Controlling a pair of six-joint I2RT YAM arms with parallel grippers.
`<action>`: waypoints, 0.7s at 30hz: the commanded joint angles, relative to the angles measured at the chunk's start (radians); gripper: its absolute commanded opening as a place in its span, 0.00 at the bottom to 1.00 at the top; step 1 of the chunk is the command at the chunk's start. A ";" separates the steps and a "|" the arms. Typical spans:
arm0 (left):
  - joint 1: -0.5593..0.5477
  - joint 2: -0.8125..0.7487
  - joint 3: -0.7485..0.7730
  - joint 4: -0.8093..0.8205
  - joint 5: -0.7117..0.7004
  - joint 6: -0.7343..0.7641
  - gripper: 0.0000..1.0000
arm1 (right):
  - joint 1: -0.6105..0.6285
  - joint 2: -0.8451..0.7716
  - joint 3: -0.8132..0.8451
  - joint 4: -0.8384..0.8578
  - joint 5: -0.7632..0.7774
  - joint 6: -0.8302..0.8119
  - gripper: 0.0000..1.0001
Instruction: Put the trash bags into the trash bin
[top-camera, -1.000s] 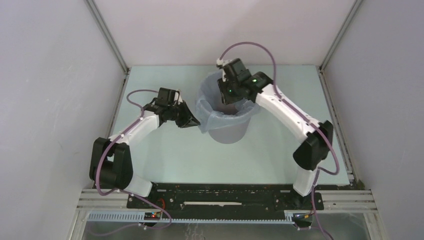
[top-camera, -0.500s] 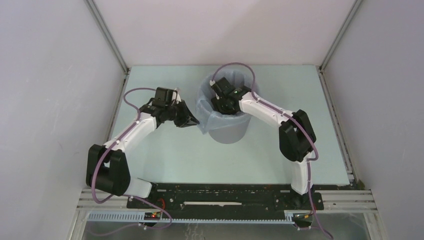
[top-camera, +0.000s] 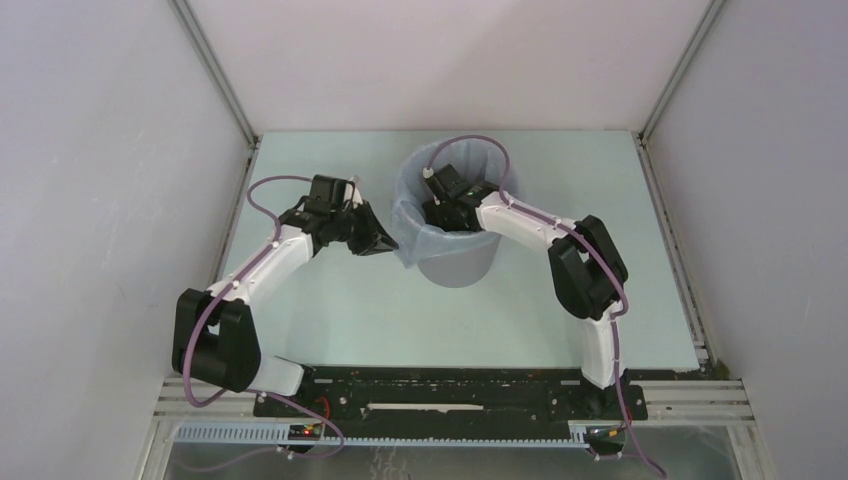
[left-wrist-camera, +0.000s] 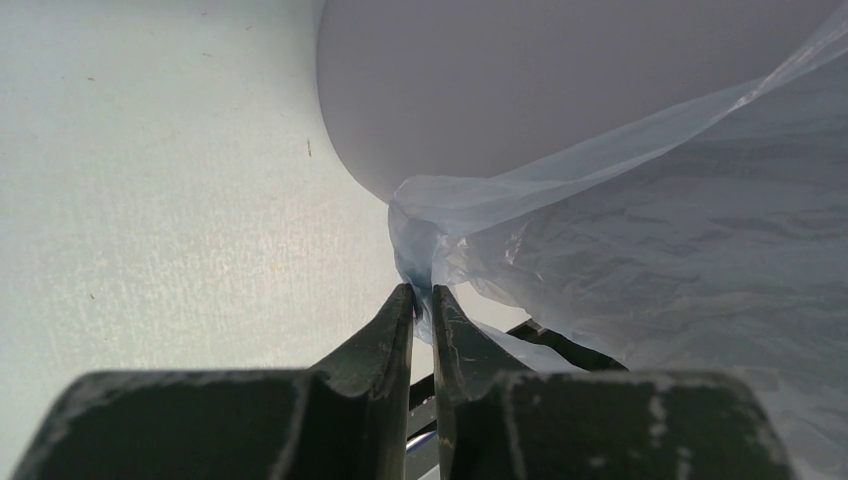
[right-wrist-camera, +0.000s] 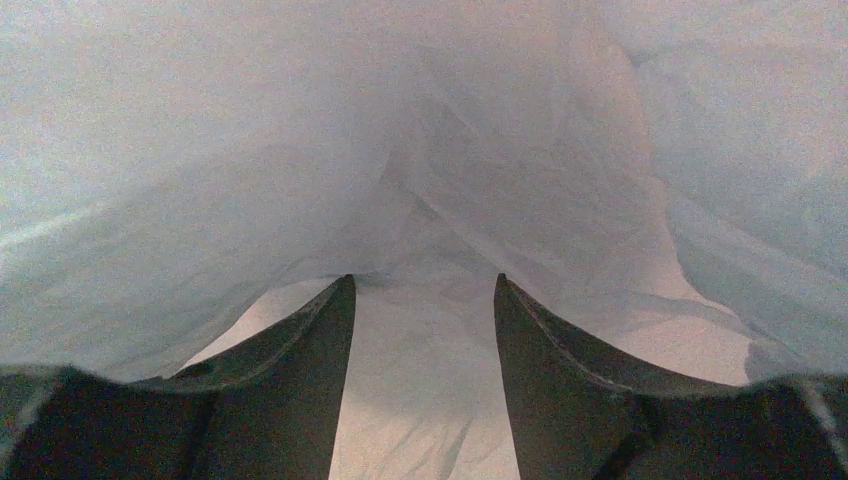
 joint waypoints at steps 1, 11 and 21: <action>-0.007 -0.028 0.002 -0.006 -0.007 0.030 0.17 | -0.005 -0.061 0.029 0.026 -0.041 0.027 0.64; -0.007 -0.021 -0.009 -0.012 -0.013 0.043 0.17 | -0.040 -0.184 0.162 -0.120 -0.024 -0.017 0.75; -0.007 -0.035 -0.009 -0.015 -0.022 0.048 0.19 | -0.141 -0.208 0.167 -0.136 0.028 -0.059 0.76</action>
